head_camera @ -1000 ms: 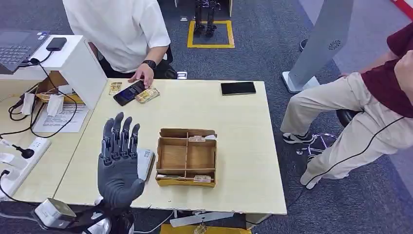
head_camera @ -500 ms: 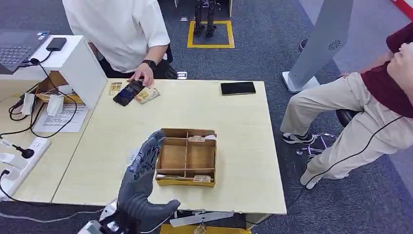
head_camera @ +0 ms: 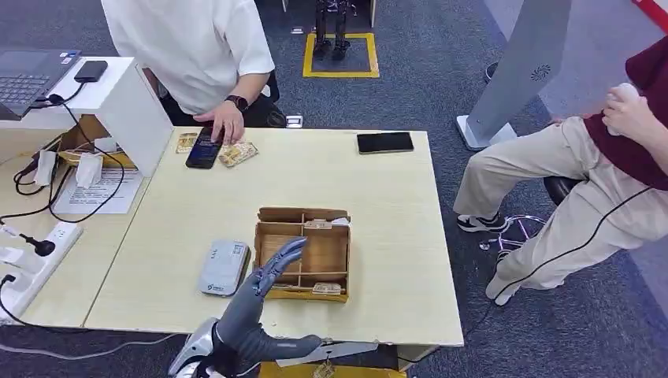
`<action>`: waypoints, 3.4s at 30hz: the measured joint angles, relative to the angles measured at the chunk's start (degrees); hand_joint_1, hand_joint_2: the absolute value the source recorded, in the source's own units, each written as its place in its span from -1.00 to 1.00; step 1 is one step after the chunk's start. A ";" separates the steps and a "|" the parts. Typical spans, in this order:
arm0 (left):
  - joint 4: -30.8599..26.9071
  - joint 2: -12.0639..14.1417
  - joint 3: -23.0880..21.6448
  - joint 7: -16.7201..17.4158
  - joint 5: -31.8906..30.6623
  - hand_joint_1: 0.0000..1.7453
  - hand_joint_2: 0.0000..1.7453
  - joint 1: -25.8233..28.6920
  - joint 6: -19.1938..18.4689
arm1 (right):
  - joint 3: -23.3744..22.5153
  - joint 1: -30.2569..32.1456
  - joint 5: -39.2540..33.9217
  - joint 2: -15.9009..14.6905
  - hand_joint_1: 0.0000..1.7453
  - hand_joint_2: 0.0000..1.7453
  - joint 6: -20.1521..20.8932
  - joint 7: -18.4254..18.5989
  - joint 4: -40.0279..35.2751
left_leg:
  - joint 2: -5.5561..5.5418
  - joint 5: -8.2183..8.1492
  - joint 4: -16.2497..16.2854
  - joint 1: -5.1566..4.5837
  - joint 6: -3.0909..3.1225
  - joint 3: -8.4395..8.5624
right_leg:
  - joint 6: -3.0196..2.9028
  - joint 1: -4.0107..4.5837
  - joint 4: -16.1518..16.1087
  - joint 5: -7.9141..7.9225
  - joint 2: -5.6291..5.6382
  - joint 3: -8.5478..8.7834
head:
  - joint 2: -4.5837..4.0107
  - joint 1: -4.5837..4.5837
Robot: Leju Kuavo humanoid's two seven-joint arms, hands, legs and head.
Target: Pass the card to the sensor for recognition and then transmit it.
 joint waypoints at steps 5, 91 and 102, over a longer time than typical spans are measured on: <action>4.05 0.81 -1.00 4.77 -9.90 -1.00 1.00 -2.89 5.49 | 0.20 0.22 0.98 0.13 -1.00 1.00 0.17 0.20 -0.66 | -0.01 0.01 0.00 0.00 0.00 0.01 | 0.00 0.00 0.00 0.01 0.00 0.00 | 0.00 0.00; 18.09 -14.03 12.61 40.56 -61.59 -1.00 1.00 3.01 31.27 | 1.40 0.79 -6.03 0.17 -1.00 1.00 -3.19 2.23 -1.09 | -0.02 -0.06 0.00 -0.01 0.00 -0.09 | 0.04 -0.01 -0.01 -0.03 -0.02 -0.01 | 0.00 0.00; 18.10 -14.21 13.64 41.85 -66.07 -1.00 1.00 3.17 31.27 | 1.07 0.79 -5.86 0.20 -1.00 1.00 -3.19 2.29 -1.07 | -0.02 -0.06 0.00 -0.01 0.00 -0.08 | 0.04 -0.01 -0.01 -0.03 -0.03 -0.01 | 0.00 0.00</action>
